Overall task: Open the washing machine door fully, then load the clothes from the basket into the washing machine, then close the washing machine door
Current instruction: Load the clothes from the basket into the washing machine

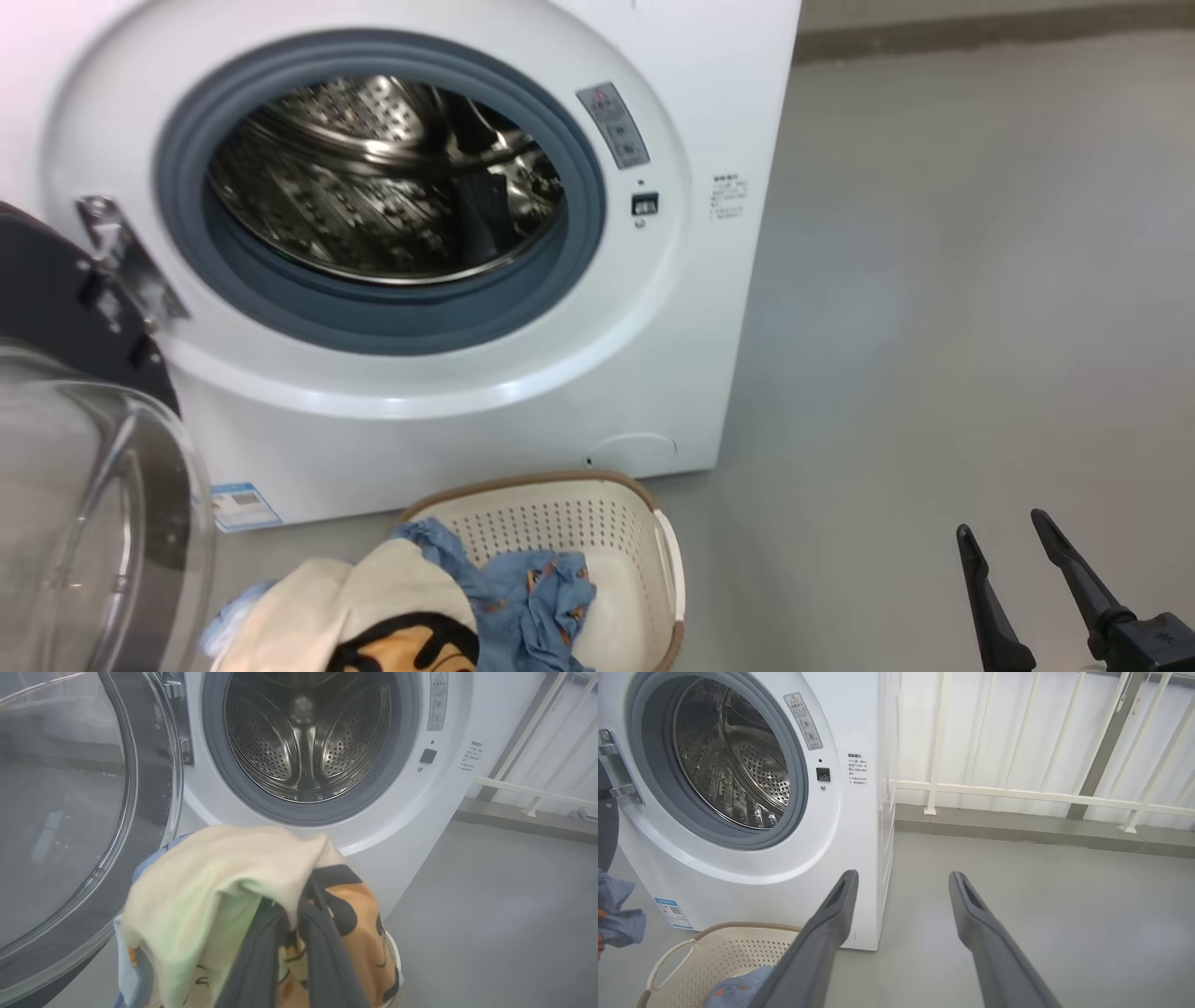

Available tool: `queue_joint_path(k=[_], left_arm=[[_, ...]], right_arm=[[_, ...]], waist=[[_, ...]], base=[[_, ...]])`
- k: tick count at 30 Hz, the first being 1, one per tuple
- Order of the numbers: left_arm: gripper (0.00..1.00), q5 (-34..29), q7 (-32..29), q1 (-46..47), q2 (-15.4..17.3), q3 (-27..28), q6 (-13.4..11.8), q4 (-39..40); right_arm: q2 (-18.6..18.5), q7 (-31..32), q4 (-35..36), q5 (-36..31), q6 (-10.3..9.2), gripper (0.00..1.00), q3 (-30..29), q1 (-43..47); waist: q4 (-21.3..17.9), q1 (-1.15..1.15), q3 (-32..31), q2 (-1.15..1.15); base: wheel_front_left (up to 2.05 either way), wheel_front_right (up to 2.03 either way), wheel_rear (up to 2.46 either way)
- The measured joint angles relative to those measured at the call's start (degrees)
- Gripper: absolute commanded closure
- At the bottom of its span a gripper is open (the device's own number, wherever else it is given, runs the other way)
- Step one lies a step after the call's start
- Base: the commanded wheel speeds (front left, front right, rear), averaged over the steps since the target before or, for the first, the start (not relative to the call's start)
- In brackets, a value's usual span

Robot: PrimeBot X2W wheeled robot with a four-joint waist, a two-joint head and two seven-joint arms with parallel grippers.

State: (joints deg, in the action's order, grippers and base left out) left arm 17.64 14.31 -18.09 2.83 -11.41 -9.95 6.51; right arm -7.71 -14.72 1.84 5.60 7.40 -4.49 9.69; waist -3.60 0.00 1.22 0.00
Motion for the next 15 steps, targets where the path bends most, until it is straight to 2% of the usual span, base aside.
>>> queue_joint_path(k=[7, 15], left_arm=[[1.00, -2.21, 0.00, -4.32, 0.07, 2.16, 0.22, 1.56], [1.00, -2.23, 0.00, -4.33, 0.10, 2.56, 0.73, 3.70]], right_arm=[[0.48, 0.00, 0.45, -0.18, 0.00, 0.00, -0.32, 1.30], [0.32, 0.00, 0.93, -0.41, 0.00, 0.00, -0.34, 1.46]], waist=[[1.99, 0.00, -3.53, 0.00], [2.57, 0.00, -3.77, 0.00]], base=[[0.00, 0.00, 0.00], [0.00, 0.00, 0.00]])
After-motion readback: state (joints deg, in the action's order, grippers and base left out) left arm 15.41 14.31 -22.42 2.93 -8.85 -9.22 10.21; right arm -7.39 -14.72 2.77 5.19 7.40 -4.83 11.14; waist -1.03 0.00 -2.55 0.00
